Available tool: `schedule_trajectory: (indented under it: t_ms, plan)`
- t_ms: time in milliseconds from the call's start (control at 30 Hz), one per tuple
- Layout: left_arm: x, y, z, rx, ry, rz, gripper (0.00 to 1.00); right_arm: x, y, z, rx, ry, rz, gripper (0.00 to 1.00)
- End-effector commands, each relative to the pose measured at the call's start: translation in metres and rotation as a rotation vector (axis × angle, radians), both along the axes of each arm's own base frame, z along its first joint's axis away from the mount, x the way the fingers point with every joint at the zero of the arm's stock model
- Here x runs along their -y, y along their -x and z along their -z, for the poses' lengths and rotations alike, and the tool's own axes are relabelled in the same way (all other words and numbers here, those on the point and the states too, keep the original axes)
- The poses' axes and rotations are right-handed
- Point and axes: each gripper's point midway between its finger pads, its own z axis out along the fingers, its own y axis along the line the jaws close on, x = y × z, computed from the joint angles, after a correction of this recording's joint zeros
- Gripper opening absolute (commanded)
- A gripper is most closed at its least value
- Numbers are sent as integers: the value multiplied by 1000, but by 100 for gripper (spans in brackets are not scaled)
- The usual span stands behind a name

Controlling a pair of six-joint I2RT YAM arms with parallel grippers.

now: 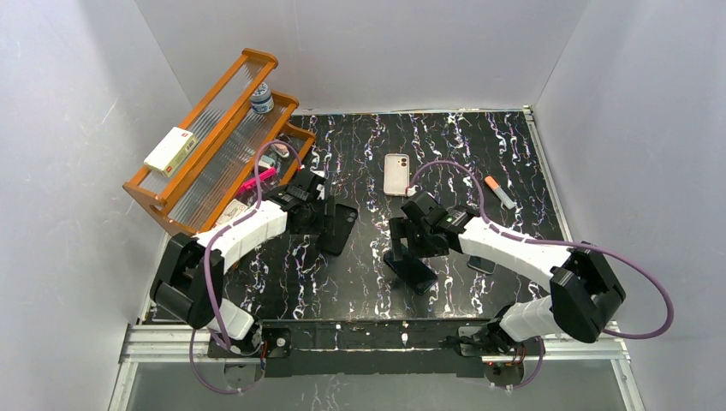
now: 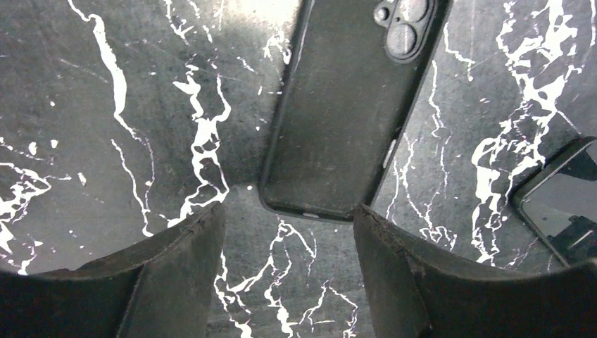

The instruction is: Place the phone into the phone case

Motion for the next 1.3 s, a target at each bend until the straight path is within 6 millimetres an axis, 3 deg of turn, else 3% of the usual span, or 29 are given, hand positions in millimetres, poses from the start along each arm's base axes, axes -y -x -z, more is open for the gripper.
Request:
schedule_trajectory:
  t_ms: [0,300,733,1267]
  plan:
    - [3,-2,7,1,15,-7,63,-3,0,10,6,3,-43,99]
    - [-4,-2,32,-48,-47,-19,57,0,-1,29,-11,53,-62,99]
    - [-6,6,48,-84,-45,-7,53,5,-1,48,32,193,-140,99]
    - [26,31,46,-161,164,37,43,0,8,65,22,180,-237,99]
